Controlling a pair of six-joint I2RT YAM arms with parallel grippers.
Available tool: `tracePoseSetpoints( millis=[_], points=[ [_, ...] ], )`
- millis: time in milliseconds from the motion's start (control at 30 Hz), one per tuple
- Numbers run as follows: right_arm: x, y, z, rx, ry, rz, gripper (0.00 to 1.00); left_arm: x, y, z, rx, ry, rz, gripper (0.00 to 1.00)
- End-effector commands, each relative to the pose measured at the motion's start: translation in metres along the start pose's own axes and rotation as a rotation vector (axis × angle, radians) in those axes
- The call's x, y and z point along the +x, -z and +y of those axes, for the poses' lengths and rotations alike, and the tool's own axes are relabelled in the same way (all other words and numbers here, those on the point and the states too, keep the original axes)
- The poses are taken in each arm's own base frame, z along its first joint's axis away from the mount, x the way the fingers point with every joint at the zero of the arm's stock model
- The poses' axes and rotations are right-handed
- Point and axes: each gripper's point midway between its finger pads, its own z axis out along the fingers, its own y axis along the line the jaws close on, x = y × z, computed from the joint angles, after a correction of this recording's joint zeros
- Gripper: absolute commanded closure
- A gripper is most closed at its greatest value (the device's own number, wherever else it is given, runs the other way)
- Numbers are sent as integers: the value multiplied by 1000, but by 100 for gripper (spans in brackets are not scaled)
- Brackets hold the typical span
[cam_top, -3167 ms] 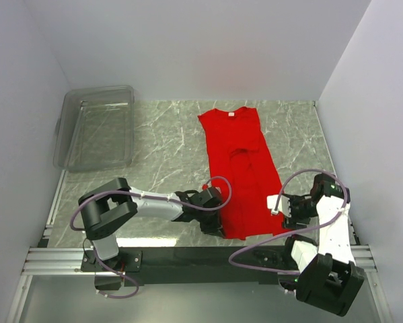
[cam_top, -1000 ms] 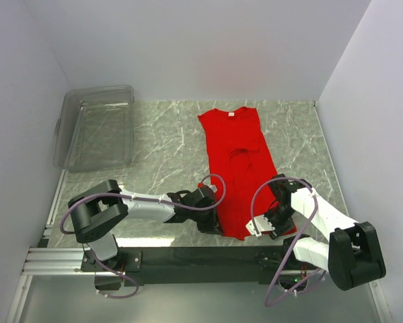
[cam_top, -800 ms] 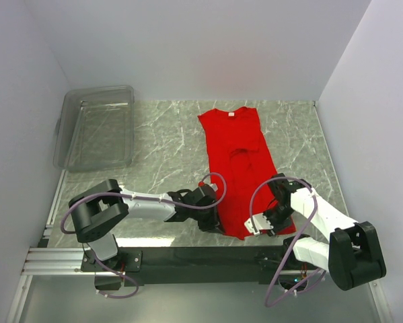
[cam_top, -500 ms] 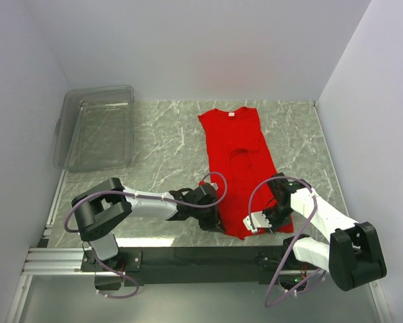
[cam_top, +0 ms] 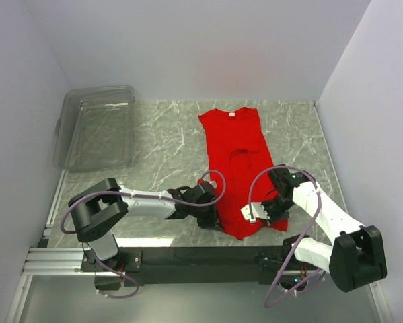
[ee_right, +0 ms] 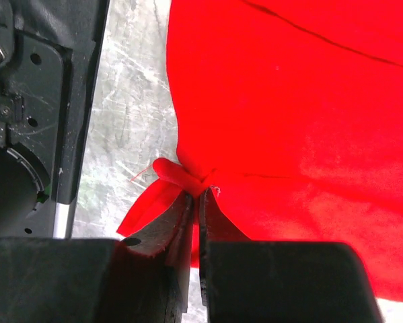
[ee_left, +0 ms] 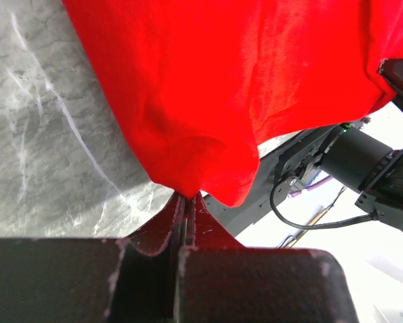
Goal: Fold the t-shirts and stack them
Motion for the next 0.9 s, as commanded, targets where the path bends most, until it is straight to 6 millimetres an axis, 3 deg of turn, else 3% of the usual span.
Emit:
tracePoseSetpoints(
  millis=[0,133,300,433,500,867],
  points=[
    [-11,11,4,19,-40,-45,100,-17,19,-30,67,-45,-65,99],
    [3,-1,-2,42,-100,-3,100,-27,22,-26,57,-33,-92,99],
    [14,-5,-39,176,-195,21,100,-44,26,-13,13,-12,-137,99],
    [11,7,-75,248,-287,-8,100,-69,32,-5,10,10,-192,99],
    [9,11,-83,267,-305,-17,100,-76,34,-5,5,5,-203,99],
    [-9,13,-59,197,-252,-85,100,-81,38,-20,70,-51,-181,99]
  ],
)
